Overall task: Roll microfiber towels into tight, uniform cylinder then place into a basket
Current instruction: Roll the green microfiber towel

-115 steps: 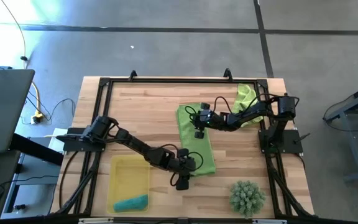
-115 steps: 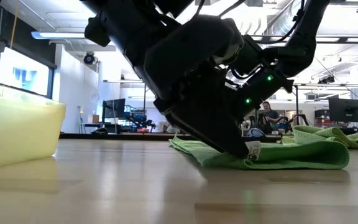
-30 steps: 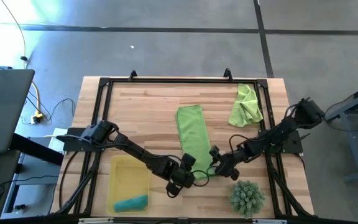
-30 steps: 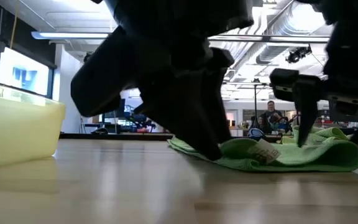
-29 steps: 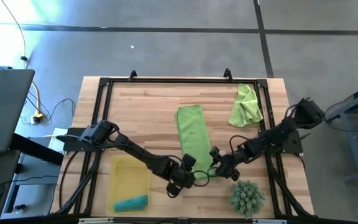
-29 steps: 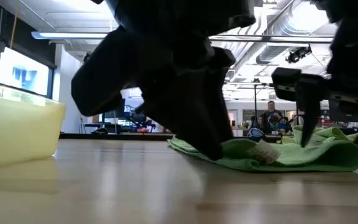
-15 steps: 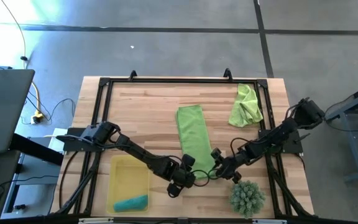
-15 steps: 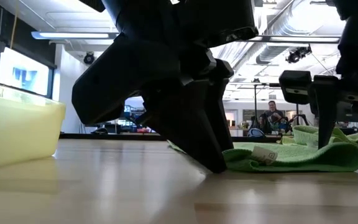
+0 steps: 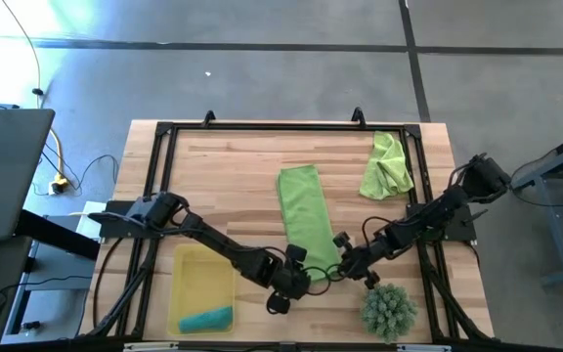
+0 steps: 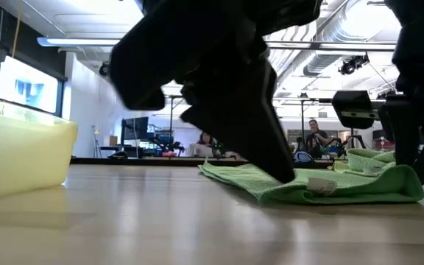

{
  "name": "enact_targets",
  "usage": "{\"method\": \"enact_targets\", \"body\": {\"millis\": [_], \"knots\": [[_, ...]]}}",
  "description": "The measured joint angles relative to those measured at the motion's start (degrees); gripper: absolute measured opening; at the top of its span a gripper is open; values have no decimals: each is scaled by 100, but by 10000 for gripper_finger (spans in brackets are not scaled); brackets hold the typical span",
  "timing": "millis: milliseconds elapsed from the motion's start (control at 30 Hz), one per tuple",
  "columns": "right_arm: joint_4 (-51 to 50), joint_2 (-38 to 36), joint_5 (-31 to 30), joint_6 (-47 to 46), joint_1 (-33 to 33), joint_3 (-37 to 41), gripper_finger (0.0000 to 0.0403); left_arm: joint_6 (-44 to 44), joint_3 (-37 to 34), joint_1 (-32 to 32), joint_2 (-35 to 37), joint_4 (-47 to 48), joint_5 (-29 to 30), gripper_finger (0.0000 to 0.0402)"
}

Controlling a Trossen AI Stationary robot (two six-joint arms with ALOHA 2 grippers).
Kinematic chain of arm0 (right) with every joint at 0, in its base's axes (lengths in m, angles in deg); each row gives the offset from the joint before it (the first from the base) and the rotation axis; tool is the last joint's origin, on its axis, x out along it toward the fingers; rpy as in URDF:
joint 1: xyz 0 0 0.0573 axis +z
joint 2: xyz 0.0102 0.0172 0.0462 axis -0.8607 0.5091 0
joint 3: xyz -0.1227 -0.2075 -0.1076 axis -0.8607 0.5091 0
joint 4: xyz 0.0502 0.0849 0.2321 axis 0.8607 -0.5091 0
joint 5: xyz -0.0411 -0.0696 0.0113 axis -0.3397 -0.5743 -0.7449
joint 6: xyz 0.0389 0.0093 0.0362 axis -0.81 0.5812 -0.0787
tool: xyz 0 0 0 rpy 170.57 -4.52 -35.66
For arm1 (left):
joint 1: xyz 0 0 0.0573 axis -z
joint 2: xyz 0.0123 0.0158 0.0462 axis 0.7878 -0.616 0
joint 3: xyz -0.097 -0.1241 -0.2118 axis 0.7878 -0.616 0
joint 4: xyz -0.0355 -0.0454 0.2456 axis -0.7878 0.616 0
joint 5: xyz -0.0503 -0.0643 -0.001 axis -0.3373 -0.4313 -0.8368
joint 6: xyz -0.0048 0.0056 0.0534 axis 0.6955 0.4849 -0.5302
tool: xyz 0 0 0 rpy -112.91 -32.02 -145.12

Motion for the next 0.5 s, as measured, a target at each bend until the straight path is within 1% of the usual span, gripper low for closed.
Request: {"method": "enact_targets", "body": {"millis": [100,300,367,500], "knots": [[-123,0,55,-338,-42,0,2,11,100,45,0,289,214,142],[-122,0,409,-1000,-244,0,1,147,116,98,2,297,378,142],[-113,-22,516,-1289,-347,2,1,440,116,111,2,288,539,142],[-3,-144,867,-2176,-667,4,0,1306,116,145,2,335,918,142]]}}
